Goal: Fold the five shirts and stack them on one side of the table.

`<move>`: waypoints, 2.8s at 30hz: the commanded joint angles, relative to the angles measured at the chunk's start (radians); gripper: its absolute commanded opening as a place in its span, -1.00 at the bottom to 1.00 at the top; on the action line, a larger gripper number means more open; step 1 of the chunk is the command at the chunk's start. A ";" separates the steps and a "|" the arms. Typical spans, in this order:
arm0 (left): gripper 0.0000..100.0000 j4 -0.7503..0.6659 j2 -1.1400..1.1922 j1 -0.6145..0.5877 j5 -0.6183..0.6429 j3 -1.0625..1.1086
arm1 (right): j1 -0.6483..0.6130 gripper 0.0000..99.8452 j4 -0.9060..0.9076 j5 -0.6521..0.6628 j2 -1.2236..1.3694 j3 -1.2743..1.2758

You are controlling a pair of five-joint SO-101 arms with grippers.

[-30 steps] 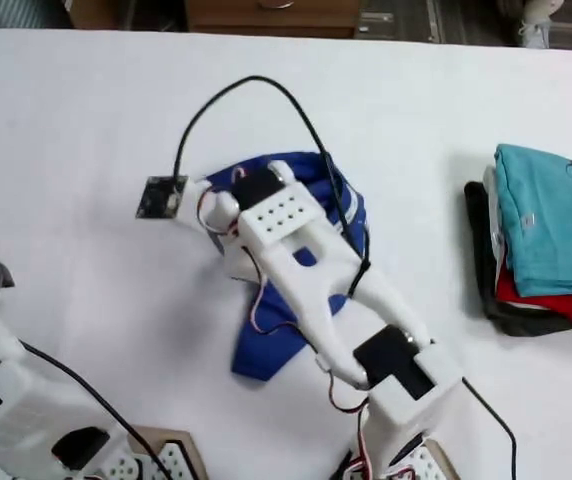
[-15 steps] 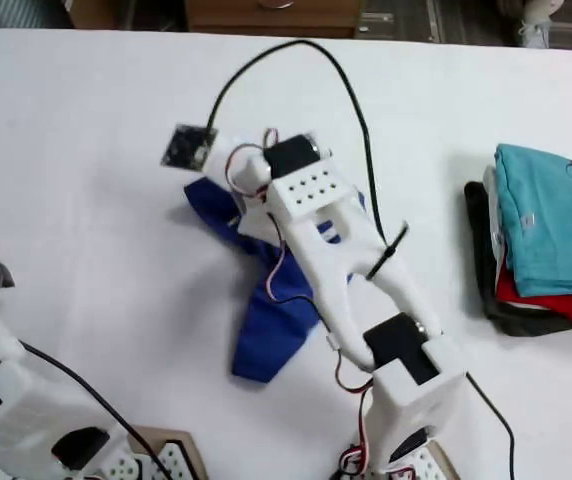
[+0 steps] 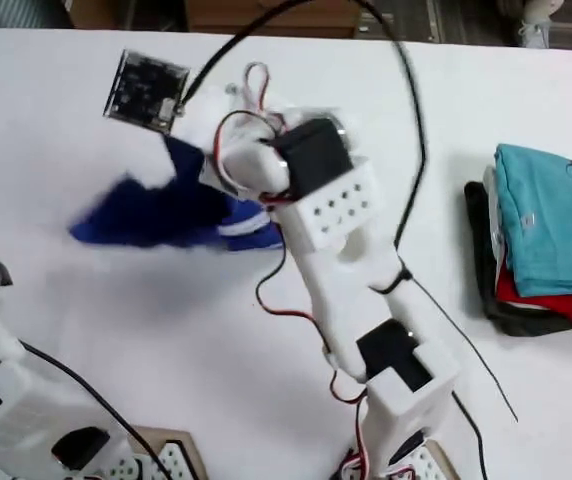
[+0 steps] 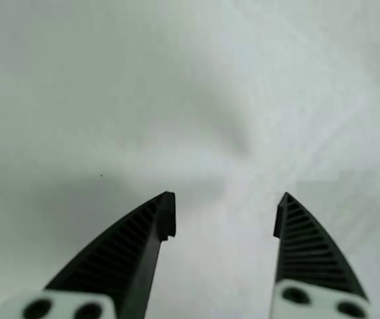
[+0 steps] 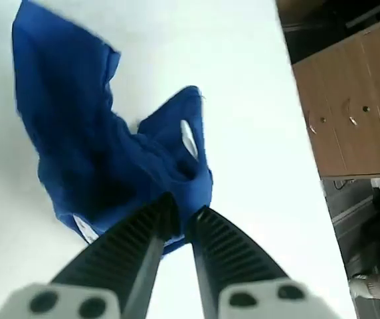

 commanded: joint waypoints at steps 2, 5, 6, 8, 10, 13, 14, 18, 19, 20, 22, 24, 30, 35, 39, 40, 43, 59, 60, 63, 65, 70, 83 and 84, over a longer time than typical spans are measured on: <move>-0.48 -0.014 -0.009 0.002 0.008 -0.012 | 0.091 -0.96 0.002 -0.005 0.002 0.032; -0.48 -0.014 -0.009 0.002 0.008 -0.012 | 0.154 -0.96 -0.004 0.002 0.002 0.181; -0.48 -0.014 -0.009 0.005 0.008 -0.012 | 0.171 -0.96 -0.004 0.003 0.002 0.221; -0.48 -0.014 -0.009 0.006 0.009 -0.012 | 0.188 -0.96 -0.004 0.003 -0.004 0.273; -0.48 -0.014 -0.009 0.008 0.009 -0.012 | 0.186 -0.96 -0.004 0.003 -0.008 0.276; -0.48 -0.014 -0.009 0.006 0.009 -0.012 | 0.173 -0.96 0.001 0.003 -0.010 0.199; -0.48 -0.014 -0.009 0.006 0.009 -0.012 | 0.165 -0.96 0.002 0.003 -0.010 0.155; -0.48 -0.009 -0.009 0.003 0.009 -0.012 | 0.145 -0.96 0.004 0.002 -0.048 -0.017; -0.48 -0.009 -0.009 0.003 0.009 -0.012 | 0.142 -0.96 0.004 0.002 -0.059 -0.044; -0.48 -0.009 -0.009 0.003 0.009 -0.010 | 0.142 -0.96 0.004 0.000 -0.070 -0.061; -0.48 -0.008 -0.009 0.005 0.009 -0.010 | 0.143 -0.96 0.004 -0.002 -0.084 -0.058; -0.48 -0.008 -0.009 0.006 0.009 -0.010 | 0.143 -0.96 0.004 -0.002 -0.084 -0.028; -0.48 -0.008 -0.009 0.005 0.009 -0.010 | 0.150 -0.96 -0.005 0.003 0.022 0.190; -0.48 -0.008 -0.009 0.000 0.005 -0.008 | 0.263 -0.74 -0.039 -0.003 0.139 0.169; -0.48 -0.014 -0.009 0.000 0.005 -0.012 | 0.254 -0.47 0.016 -0.002 0.171 0.144; -0.48 -0.015 -0.009 0.000 0.005 -0.013 | 0.229 -0.47 0.033 -0.002 0.170 0.144; -0.48 -0.014 -0.008 -0.023 0.009 -0.039 | 0.159 -0.51 0.036 -0.003 0.128 0.149; -0.48 -0.017 -0.002 -0.281 0.115 -0.209 | -0.252 -0.62 0.033 0.006 -0.035 0.473; -0.48 -0.017 -0.002 -0.279 0.117 -0.209 | -0.265 -0.62 0.033 0.020 -0.028 0.512; -0.48 -0.017 0.000 -0.276 0.117 -0.211 | -0.269 -0.62 0.031 0.083 -0.010 0.601; -0.48 -0.017 0.000 -0.276 0.117 -0.211 | -0.242 -0.62 0.024 0.080 0.001 0.621; -0.48 -0.017 0.000 -0.275 0.117 -0.211 | -0.122 -0.62 -0.091 0.083 0.039 0.654; -0.48 -0.015 0.000 -0.273 0.115 -0.209 | 0.286 -0.62 -0.289 0.081 0.183 0.433; -0.48 -0.015 0.000 -0.273 0.115 -0.209 | 0.295 -0.62 -0.275 0.081 0.183 0.408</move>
